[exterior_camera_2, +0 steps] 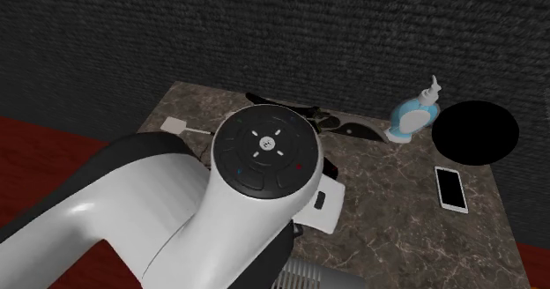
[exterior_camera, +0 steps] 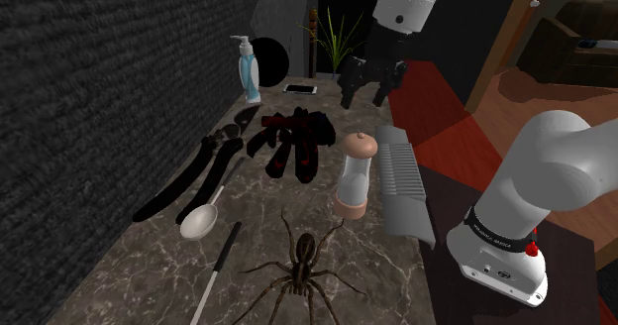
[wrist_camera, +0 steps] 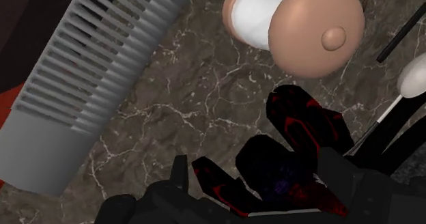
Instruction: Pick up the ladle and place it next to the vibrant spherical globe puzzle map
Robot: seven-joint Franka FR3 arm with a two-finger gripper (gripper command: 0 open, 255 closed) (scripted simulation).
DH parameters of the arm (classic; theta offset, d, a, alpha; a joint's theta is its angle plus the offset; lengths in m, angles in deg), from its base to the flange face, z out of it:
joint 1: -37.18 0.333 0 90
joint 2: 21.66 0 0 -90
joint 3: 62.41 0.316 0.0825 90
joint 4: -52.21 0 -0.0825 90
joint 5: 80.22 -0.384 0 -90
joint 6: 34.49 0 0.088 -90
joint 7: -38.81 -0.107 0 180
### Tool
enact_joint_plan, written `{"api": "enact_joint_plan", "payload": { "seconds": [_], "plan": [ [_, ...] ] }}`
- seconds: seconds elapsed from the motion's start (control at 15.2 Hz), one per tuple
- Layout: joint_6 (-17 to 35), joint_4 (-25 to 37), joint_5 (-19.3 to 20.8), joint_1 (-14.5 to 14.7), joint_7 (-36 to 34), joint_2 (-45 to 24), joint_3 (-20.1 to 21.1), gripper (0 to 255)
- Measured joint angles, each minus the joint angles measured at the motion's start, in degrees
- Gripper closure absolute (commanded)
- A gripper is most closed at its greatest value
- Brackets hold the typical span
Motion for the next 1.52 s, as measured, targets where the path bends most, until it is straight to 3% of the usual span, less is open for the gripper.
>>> {"api": "enact_joint_plan", "payload": {
  "seconds": [0.59,0.92,1.25,1.39,1.52],
  "plan": [
    [16.0,0.0,-9.1,0.2,-18.3,-10.9,14.0,0],
    [25.7,3.6,-10.0,-2.9,-28.9,-20.8,22.5,0],
    [34.3,9.3,-4.4,-9.2,-42.7,-32.0,32.4,0],
    [37.9,12.2,2.0,-13.5,-50.7,-38.1,37.4,0],
    [40.9,14.9,11.9,-17.3,-61.5,-44.8,42.0,0]
  ]
}}
